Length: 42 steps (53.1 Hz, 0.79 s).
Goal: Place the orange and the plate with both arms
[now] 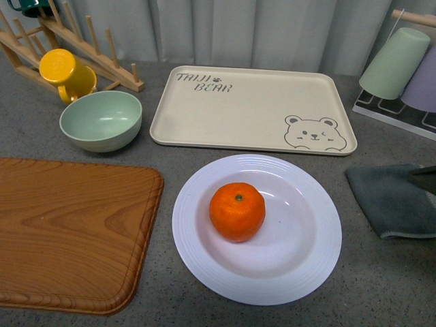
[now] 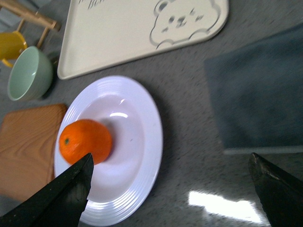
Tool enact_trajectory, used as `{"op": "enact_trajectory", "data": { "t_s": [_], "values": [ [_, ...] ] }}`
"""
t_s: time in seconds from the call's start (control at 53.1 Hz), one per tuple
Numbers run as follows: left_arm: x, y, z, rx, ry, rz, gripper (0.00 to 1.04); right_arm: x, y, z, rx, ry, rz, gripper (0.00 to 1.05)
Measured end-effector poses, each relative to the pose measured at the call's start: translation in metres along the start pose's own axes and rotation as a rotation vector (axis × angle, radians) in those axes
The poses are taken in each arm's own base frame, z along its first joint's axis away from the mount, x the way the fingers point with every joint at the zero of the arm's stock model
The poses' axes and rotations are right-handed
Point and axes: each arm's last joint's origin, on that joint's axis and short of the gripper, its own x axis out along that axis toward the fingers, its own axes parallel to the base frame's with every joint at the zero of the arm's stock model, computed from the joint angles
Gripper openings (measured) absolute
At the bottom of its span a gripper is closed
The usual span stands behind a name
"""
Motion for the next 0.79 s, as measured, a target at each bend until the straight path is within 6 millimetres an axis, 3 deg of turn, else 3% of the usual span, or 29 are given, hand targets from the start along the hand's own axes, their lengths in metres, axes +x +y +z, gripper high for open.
{"op": "enact_trajectory", "data": {
  "t_s": [0.245,0.471,0.792],
  "values": [
    [0.000,0.000,0.000,0.000,0.000,0.000,0.98,0.041,-0.010,0.006,0.113,0.104,0.108,0.96],
    [0.000,0.000,0.000,0.000,0.000,0.000,0.98,0.077,-0.021,-0.001,0.183,0.214,0.135,0.96],
    [0.000,0.000,0.000,0.000,0.000,0.000,0.98,0.104,-0.019,-0.004,0.207,0.238,0.171,0.96]
  ]
}}
